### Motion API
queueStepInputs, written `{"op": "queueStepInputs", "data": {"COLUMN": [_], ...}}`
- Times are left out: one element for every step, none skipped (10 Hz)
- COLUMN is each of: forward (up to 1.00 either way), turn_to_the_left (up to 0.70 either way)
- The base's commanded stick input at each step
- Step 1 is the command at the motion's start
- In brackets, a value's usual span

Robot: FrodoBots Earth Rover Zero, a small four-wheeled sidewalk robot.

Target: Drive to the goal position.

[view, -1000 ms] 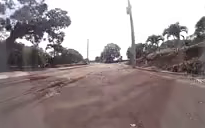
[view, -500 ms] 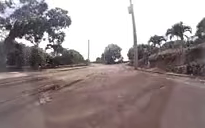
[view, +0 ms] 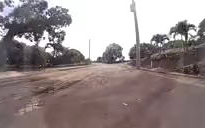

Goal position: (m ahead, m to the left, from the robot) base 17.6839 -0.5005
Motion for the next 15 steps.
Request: {"op": "queueStepInputs", "data": {"forward": [0.7,0.7,0.7,0.7,0.7,0.7,0.7,0.7,0.7,0.7,0.7,0.7,0.7,0.7,0.7], "turn_to_the_left": [0.0,0.0,0.0,0.0,0.0,0.0,0.0,0.0,0.0,0.0,0.0,0.0,0.0,0.0,0.0]}}
